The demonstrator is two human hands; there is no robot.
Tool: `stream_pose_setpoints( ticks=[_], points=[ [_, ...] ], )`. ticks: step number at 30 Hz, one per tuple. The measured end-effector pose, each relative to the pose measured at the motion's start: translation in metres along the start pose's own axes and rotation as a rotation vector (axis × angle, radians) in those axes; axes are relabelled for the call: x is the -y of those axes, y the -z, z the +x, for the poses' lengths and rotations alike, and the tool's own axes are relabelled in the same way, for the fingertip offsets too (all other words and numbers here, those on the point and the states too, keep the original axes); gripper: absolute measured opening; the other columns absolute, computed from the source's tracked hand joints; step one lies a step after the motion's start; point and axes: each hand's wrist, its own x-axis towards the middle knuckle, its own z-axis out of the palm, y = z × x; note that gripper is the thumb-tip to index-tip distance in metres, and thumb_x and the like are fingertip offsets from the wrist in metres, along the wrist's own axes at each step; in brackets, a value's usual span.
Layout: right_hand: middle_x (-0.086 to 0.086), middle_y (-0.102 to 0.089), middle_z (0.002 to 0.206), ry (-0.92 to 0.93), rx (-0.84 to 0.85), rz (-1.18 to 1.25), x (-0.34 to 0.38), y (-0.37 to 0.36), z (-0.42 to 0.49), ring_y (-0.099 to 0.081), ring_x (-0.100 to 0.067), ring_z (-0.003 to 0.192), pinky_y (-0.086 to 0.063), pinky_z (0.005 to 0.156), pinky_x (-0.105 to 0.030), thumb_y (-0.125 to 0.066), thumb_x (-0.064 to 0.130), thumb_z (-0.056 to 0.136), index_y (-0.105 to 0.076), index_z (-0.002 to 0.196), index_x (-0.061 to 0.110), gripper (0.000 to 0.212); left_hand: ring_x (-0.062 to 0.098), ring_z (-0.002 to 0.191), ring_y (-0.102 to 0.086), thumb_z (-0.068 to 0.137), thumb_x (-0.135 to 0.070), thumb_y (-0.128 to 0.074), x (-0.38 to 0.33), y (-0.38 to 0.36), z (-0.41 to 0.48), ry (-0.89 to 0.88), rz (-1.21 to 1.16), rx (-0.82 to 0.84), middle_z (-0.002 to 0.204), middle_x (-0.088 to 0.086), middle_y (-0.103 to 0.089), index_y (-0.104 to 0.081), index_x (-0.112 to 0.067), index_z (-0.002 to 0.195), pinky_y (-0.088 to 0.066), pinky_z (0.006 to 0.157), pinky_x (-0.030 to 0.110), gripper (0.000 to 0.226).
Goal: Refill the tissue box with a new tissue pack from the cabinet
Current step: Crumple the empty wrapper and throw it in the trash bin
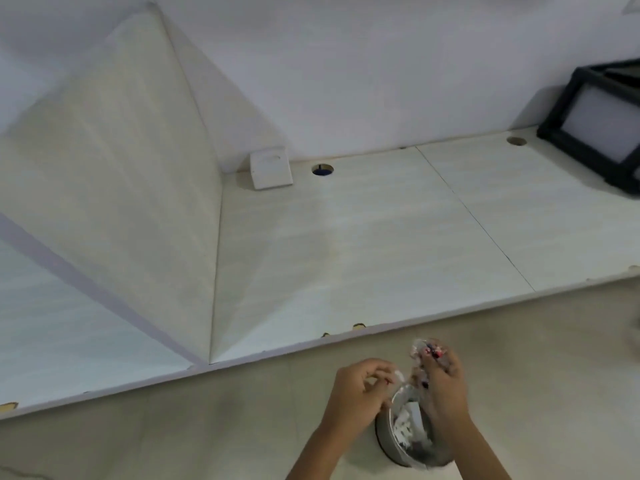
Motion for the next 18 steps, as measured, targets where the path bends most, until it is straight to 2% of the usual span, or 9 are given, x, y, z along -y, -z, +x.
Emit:
stream_pose_setpoints(
  ticks=[2, 5, 8, 11, 13, 14, 15, 17, 18],
  points=[
    [-0.005, -0.053, 0.061, -0.049, -0.122, -0.133, -0.031, 0.035, 0.029, -0.043, -0.010, 0.038, -0.037, 0.035, -0.018, -0.055, 0.008, 0.086, -0.058, 0.091, 0.007, 0.006, 0.006, 0.065, -0.062, 0.080, -0.011, -0.052, 0.031, -0.020, 0.021, 0.033, 0.107, 0.042, 0.087, -0.020, -0.061, -0.061, -0.039, 0.085, -0.054, 0.069, 0.024, 0.030],
    [-0.003, -0.049, 0.049, -0.102, -0.216, -0.410, -0.094, 0.082, 0.078, -0.038, -0.021, 0.048, -0.034, 0.042, -0.025, -0.040, -0.005, 0.085, -0.054, 0.070, 0.007, 0.023, 0.000, 0.079, -0.058, 0.079, -0.011, -0.054, 0.087, -0.053, 0.061, 0.076, 0.253, 0.190, 0.082, -0.017, -0.060, -0.068, -0.018, 0.096, -0.049, 0.085, 0.024, 0.023],
    [-0.012, -0.054, 0.061, -0.073, -0.288, -0.612, -0.166, 0.116, 0.124, -0.045, -0.025, 0.055, -0.036, 0.054, -0.029, -0.041, 0.012, 0.089, -0.056, 0.066, 0.009, 0.028, 0.008, 0.087, -0.060, 0.080, -0.008, -0.053, 0.150, -0.083, 0.107, 0.107, 0.285, 0.211, 0.086, -0.006, -0.063, -0.068, -0.011, 0.095, -0.047, 0.086, 0.025, 0.021],
    [-0.014, -0.059, 0.071, -0.046, -0.229, -0.824, -0.246, 0.147, 0.171, -0.052, -0.025, 0.060, -0.043, 0.059, -0.034, -0.041, 0.021, 0.091, -0.060, 0.088, 0.001, 0.027, 0.009, 0.088, -0.059, 0.081, -0.006, -0.053, 0.212, -0.108, 0.151, 0.092, 0.305, 0.213, 0.091, 0.000, -0.066, -0.067, -0.011, 0.095, -0.046, 0.085, 0.024, 0.021],
    [-0.019, -0.060, 0.095, -0.168, -0.104, -0.908, -0.302, 0.167, 0.204, -0.059, -0.034, 0.083, -0.051, 0.074, -0.047, -0.045, 0.025, 0.089, -0.049, 0.113, 0.008, 0.030, 0.007, 0.084, -0.057, 0.082, -0.005, -0.052, 0.246, -0.118, 0.173, 0.064, 0.309, 0.197, 0.101, 0.005, -0.069, -0.067, -0.010, 0.097, -0.044, 0.082, 0.021, 0.022],
    [-0.024, -0.052, 0.118, -0.255, -0.035, -0.958, -0.335, 0.181, 0.223, -0.053, -0.042, 0.104, -0.046, 0.090, -0.055, -0.047, 0.030, 0.088, -0.037, 0.128, 0.015, 0.044, 0.008, 0.085, -0.056, 0.082, -0.004, -0.052, 0.260, -0.122, 0.181, 0.046, 0.320, 0.187, 0.106, 0.006, -0.068, -0.066, -0.009, 0.099, -0.043, 0.082, 0.019, 0.023],
    [-0.027, -0.036, 0.137, -0.338, 0.013, -1.035, -0.359, 0.192, 0.235, -0.039, -0.047, 0.122, -0.032, 0.103, -0.059, -0.047, 0.036, 0.087, -0.023, 0.138, 0.022, 0.058, 0.011, 0.089, -0.057, 0.082, -0.004, -0.052, 0.272, -0.125, 0.188, 0.030, 0.335, 0.179, 0.110, 0.006, -0.066, -0.065, -0.009, 0.102, -0.041, 0.082, 0.017, 0.024],
    [-0.017, -0.008, 0.154, -0.350, 0.092, -1.147, -0.405, 0.218, 0.257, -0.010, -0.046, 0.138, -0.010, 0.109, -0.061, -0.048, 0.049, 0.082, -0.002, 0.143, 0.033, 0.078, 0.016, 0.101, -0.057, 0.082, -0.003, -0.053, 0.295, -0.128, 0.200, -0.009, 0.370, 0.164, 0.115, 0.007, -0.061, -0.063, -0.009, 0.106, -0.036, 0.084, 0.013, 0.027],
    [-0.014, -0.008, 0.155, -0.301, 0.111, -1.200, -0.414, 0.224, 0.259, -0.009, -0.044, 0.139, -0.010, 0.109, -0.063, -0.050, 0.052, 0.078, -0.002, 0.142, 0.037, 0.082, 0.016, 0.105, -0.055, 0.081, -0.003, -0.053, 0.303, -0.129, 0.204, -0.026, 0.384, 0.153, 0.117, 0.007, -0.059, -0.062, -0.011, 0.108, -0.034, 0.086, 0.011, 0.029]
  ],
)
